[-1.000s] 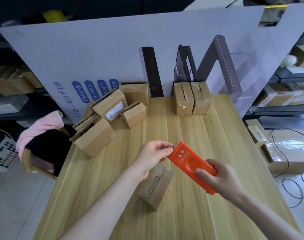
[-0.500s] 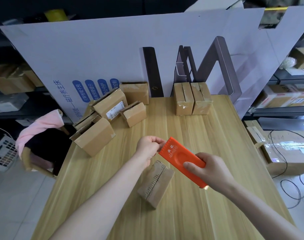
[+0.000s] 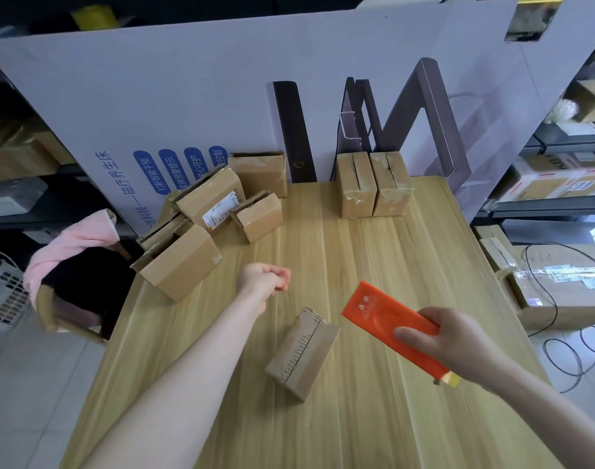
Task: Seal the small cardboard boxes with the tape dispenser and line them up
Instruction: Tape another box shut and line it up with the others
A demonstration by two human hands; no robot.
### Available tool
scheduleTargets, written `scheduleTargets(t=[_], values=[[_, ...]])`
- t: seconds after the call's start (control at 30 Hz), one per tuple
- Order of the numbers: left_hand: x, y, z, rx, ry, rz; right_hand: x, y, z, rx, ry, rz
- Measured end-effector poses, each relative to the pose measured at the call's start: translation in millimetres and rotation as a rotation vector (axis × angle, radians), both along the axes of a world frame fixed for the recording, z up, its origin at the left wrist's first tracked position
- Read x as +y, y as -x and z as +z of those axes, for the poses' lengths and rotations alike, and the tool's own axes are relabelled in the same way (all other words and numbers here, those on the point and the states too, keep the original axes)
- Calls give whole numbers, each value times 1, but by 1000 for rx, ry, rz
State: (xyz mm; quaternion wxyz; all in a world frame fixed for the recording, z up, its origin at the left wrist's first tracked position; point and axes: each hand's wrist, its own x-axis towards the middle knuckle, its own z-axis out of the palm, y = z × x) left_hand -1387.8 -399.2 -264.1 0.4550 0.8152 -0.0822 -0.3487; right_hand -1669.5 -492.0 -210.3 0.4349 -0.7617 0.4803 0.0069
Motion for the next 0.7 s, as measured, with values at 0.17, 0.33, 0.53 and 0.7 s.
scheduleTargets(t=[0.17,0.33,0.53,0.7], values=[[0,19,-37,-1,-49,-75,-4,8,-29,242,65,52],[-3,23,-64,-84,-153,-98,-5,-7,-57,398,162,139],[-6,26,-75,-221,-236,-139,-7,-16,-73,461,198,119],[-8,26,-88,-280,-312,-171,-5,-22,-84,498,138,126]])
